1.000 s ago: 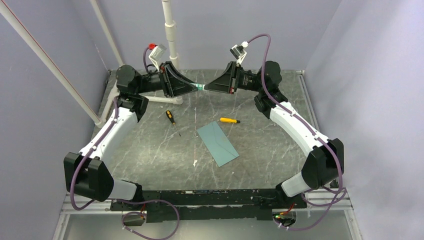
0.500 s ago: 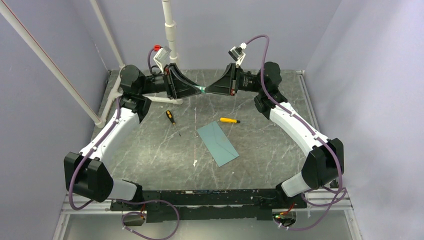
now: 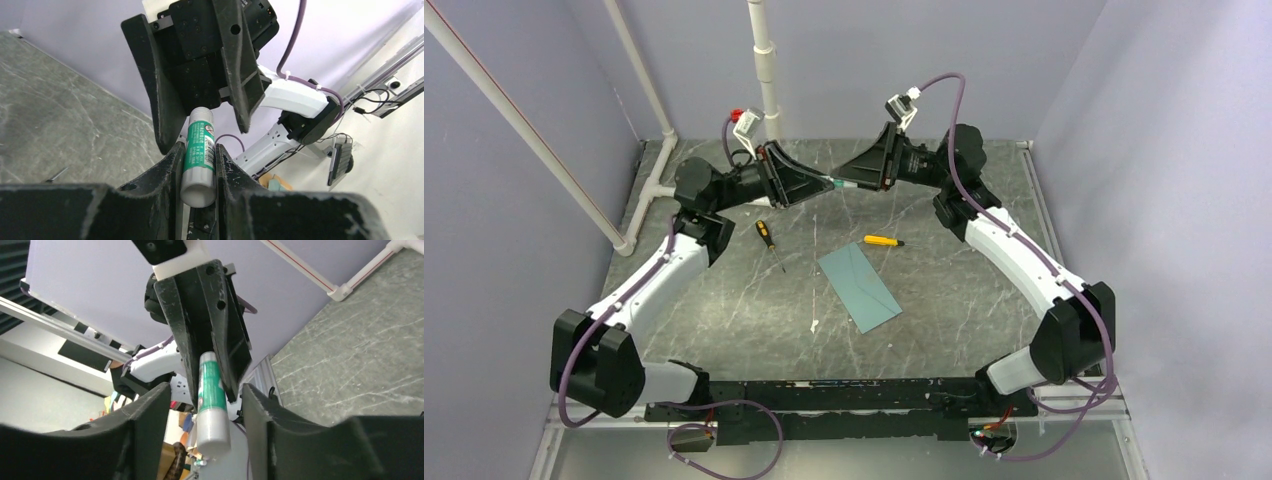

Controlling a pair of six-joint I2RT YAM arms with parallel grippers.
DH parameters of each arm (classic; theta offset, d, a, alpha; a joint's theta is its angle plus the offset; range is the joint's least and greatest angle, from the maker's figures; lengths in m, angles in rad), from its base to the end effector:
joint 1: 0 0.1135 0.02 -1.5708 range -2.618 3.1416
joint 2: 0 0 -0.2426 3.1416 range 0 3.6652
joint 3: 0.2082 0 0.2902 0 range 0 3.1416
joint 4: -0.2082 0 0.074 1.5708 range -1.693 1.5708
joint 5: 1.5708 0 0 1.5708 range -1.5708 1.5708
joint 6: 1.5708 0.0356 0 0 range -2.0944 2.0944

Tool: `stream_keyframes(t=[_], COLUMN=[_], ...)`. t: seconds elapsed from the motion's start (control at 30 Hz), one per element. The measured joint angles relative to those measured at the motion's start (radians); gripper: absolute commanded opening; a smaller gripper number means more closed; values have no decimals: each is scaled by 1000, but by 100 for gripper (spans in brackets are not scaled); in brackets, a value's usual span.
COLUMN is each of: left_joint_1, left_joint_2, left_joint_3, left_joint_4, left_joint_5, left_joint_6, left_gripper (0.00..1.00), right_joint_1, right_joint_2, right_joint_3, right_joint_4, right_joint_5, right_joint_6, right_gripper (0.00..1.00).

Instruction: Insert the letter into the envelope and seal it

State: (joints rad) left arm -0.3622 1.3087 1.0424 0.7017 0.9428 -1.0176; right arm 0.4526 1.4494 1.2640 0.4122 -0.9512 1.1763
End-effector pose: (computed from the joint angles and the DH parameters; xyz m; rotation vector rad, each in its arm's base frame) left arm 0.3011 -0.1449 0.3710 0.5212 1.4431 -1.6674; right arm 0.3228 0.1892 0.3822 -0.3751 1.7367 1.8908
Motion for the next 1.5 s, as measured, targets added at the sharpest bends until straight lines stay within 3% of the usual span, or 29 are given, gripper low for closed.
stream_keyframes(t=[0.13,0.33,0.63,0.8,0.97,1.5], left_joint_1=[-11,13,34,40,40,49], left_joint_2=[18,22,26,33,43,81], left_joint_3=[-31,-39,-39,-39,-39,29], left_joint_4=[69,113,125,116,124,148], left_joint_5=[-16,-26,-22,-12,-8,65], left_joint_6=[-63,-102,-113,-112,-122,-72], left_gripper=[2,2,2,2,2,2], right_joint_1=[14,-3,-47,-48,-50,-44], right_joint_2=[14,14,3,3,5,55], right_joint_3=[13,13,-4,-4,-4,-26], right_joint_4=[-5,-38,-94,-88,-69,159], right_joint_5=[5,8,21,24,9,-29], right_joint_6=[17,11,-8,-4,23,200], right_gripper=[74,72,49,28,0,0])
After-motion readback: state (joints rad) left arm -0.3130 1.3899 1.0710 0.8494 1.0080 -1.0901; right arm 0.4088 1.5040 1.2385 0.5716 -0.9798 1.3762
